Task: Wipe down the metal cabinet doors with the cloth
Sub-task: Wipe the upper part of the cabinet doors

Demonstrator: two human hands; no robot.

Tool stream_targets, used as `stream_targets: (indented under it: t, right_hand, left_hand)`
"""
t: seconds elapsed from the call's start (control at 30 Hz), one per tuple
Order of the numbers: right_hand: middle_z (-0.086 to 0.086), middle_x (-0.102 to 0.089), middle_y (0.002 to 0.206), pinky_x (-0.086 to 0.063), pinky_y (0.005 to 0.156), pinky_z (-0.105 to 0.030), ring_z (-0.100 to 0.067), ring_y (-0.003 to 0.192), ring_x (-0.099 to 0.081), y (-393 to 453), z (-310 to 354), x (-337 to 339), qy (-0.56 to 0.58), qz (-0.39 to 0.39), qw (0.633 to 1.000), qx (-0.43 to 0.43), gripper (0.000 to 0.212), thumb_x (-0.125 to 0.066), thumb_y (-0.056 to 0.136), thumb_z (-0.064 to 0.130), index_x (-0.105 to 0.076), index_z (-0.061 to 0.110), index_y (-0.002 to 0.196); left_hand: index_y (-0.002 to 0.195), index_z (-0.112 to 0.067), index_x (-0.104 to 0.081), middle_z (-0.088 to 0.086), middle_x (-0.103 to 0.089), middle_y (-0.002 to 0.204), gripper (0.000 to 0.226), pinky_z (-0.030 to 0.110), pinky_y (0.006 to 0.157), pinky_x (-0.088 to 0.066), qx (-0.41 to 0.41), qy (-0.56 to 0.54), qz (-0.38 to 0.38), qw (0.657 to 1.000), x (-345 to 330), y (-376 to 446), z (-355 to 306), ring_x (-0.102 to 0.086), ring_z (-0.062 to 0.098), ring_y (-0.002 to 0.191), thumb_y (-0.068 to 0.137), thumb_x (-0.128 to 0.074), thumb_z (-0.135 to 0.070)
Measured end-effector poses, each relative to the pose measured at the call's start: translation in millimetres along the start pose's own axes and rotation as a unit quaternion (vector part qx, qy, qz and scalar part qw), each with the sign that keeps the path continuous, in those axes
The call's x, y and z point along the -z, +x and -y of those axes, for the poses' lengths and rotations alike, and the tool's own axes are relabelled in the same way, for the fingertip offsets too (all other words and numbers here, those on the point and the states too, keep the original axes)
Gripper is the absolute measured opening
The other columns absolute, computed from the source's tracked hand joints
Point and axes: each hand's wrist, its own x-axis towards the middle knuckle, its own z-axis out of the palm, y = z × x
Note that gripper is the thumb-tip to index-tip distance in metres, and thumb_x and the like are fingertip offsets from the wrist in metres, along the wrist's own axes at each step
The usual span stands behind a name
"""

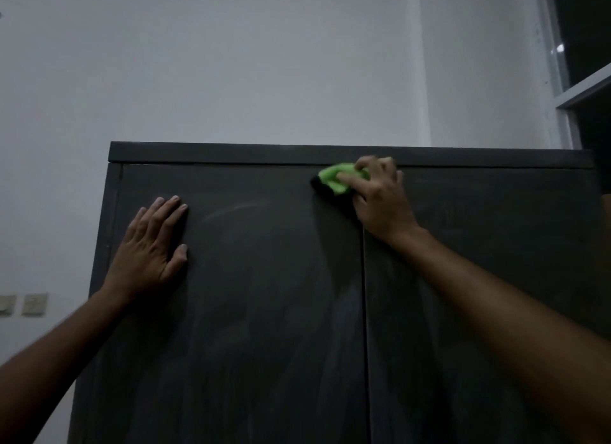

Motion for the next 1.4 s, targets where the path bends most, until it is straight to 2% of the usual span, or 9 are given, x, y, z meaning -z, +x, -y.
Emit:
stream_targets:
  t: [0.07, 0.23, 0.43, 0.6, 0.8, 1.0, 1.17, 1.33, 1.4]
  right_hand:
    - [-0.013, -0.061, 0.120, -0.037, 0.082, -0.043, -0.041, 0.106, -0.051, -12.7, -18.2, 7.6, -0.010, 0.004, 0.999, 0.033, 0.039, -0.067, 0.082, 0.013, -0.076, 0.024, 0.118]
    - [-0.011, -0.054, 0.126, -0.043, 0.091, -0.047, -0.040, 0.114, -0.048, 14.8, -33.9, 16.6, -0.015, -0.062, 0.985, -0.162, 0.044, -0.059, 0.086, 0.008, -0.071, 0.027, 0.125]
    - [-0.013, -0.062, 0.118, -0.038, 0.081, -0.044, -0.043, 0.105, -0.053, -27.4, -33.8, 13.8, -0.014, -0.002, 0.999, 0.032, 0.036, -0.067, 0.081, 0.015, -0.077, 0.021, 0.115]
    - [-0.011, -0.055, 0.123, -0.046, 0.091, -0.051, -0.040, 0.111, -0.048, 1.3, -58.3, 23.1, -0.008, -0.081, 0.979, -0.185, 0.043, -0.060, 0.085, 0.007, -0.072, 0.025, 0.122]
    - [-0.013, -0.062, 0.119, -0.038, 0.079, -0.043, -0.041, 0.104, -0.052, -42.3, -52.5, 16.7, -0.020, -0.004, 0.999, 0.029, 0.037, -0.068, 0.081, 0.014, -0.076, 0.022, 0.116]
    - [-0.011, -0.055, 0.122, -0.046, 0.090, -0.051, -0.040, 0.109, -0.048, -7.5, -70.2, 29.8, -0.011, -0.075, 0.979, -0.189, 0.046, -0.057, 0.085, 0.006, -0.070, 0.025, 0.125]
    - [-0.014, -0.062, 0.118, -0.039, 0.079, -0.044, -0.042, 0.103, -0.053, -47.2, -58.8, 22.2, -0.024, 0.004, 0.999, 0.031, 0.037, -0.069, 0.080, 0.014, -0.076, 0.020, 0.116]
    - [-0.010, -0.055, 0.119, -0.047, 0.088, -0.051, -0.039, 0.106, -0.048, -16.0, -82.9, 31.9, -0.019, -0.081, 0.978, -0.190, 0.042, -0.059, 0.083, 0.007, -0.071, 0.025, 0.119]
    - [-0.010, -0.055, 0.121, -0.045, 0.086, -0.048, -0.038, 0.107, -0.047, -17.2, -67.2, 24.2, -0.014, -0.066, 0.987, -0.147, 0.046, -0.057, 0.082, 0.007, -0.070, 0.025, 0.122]
  left_hand:
    - [0.164, -0.010, -0.029, 0.015, -0.026, 0.171, 0.076, 0.049, 0.132, -0.009, 0.001, 0.003, 0.006, 1.000, 0.4, 0.2, -0.6, -0.017, 0.032, 0.161, 0.098, -0.035, -0.048]
    - [0.164, -0.010, -0.028, 0.016, -0.026, 0.171, 0.076, 0.049, 0.132, -0.009, 0.007, 0.009, 0.016, 1.000, 2.9, 0.3, -3.2, -0.015, 0.030, 0.161, 0.098, -0.034, -0.048]
    - [0.164, -0.010, -0.027, 0.016, -0.024, 0.171, 0.076, 0.051, 0.132, -0.010, 0.010, 0.008, 0.020, 1.000, 4.8, -0.2, -4.9, -0.015, 0.031, 0.161, 0.098, -0.034, -0.048]
    - [0.164, -0.008, -0.028, 0.018, -0.025, 0.171, 0.077, 0.057, 0.130, -0.015, 0.013, 0.008, 0.025, 1.000, 6.1, 0.0, -5.5, -0.016, 0.034, 0.160, 0.098, -0.035, -0.048]
    - [0.164, -0.008, -0.027, 0.017, -0.023, 0.171, 0.078, 0.052, 0.132, -0.009, 0.011, 0.008, 0.025, 1.000, 5.0, -0.4, -4.2, -0.013, 0.031, 0.161, 0.098, -0.034, -0.049]
    - [0.165, -0.008, -0.026, 0.017, -0.022, 0.172, 0.079, 0.049, 0.132, -0.007, 0.013, 0.011, 0.029, 0.999, 4.0, 0.1, -3.8, -0.014, 0.033, 0.161, 0.098, -0.033, -0.050]
    - [0.164, -0.008, -0.027, 0.018, -0.024, 0.171, 0.078, 0.041, 0.133, -0.001, 0.011, 0.010, 0.029, 0.999, 4.4, 0.5, -4.8, -0.015, 0.032, 0.161, 0.098, -0.034, -0.050]
    - [0.164, -0.007, -0.026, 0.018, -0.023, 0.171, 0.078, 0.046, 0.133, -0.004, 0.011, 0.019, 0.038, 0.999, 7.5, 0.9, -7.8, -0.013, 0.031, 0.161, 0.098, -0.033, -0.049]
    - [0.164, -0.006, -0.027, 0.019, -0.023, 0.171, 0.079, 0.052, 0.132, -0.010, 0.013, 0.022, 0.045, 0.999, 9.2, 0.4, -9.4, -0.014, 0.034, 0.161, 0.098, -0.032, -0.049]
